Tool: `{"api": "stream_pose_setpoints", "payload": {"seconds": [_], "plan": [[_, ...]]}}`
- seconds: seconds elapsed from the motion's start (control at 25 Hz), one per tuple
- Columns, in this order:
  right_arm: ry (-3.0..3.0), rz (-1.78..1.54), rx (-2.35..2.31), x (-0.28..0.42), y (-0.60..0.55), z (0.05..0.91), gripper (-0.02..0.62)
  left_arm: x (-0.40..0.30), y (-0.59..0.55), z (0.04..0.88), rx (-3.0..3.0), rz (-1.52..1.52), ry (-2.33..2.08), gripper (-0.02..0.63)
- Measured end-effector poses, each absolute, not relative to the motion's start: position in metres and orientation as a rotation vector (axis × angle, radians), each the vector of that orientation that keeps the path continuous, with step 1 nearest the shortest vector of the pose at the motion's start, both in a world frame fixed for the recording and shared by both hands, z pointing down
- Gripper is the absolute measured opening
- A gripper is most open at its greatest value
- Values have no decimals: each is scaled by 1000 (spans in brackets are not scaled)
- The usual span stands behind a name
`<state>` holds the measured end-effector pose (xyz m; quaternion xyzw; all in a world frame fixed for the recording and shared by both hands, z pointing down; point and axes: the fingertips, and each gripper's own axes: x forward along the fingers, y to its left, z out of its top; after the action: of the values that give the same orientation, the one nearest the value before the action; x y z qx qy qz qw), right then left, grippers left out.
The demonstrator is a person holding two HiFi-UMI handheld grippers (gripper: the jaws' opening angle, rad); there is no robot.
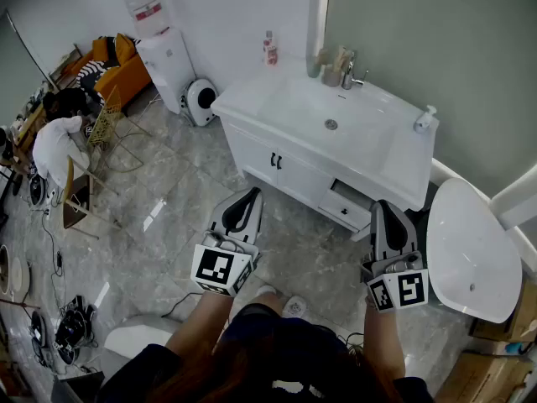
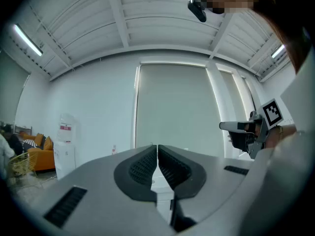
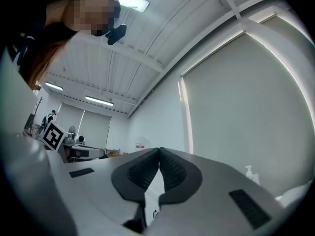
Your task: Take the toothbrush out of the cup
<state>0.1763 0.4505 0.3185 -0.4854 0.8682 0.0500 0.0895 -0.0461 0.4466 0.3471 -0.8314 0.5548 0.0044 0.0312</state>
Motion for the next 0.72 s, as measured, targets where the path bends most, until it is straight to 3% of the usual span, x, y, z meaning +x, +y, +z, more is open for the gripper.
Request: {"api": "stream_pose_setpoints", "payload": {"seconds": [0.72], "plan": [[2578,154,-1418,190,464,302,14,-26,462,339,-2555,-11,1725,25]]}}
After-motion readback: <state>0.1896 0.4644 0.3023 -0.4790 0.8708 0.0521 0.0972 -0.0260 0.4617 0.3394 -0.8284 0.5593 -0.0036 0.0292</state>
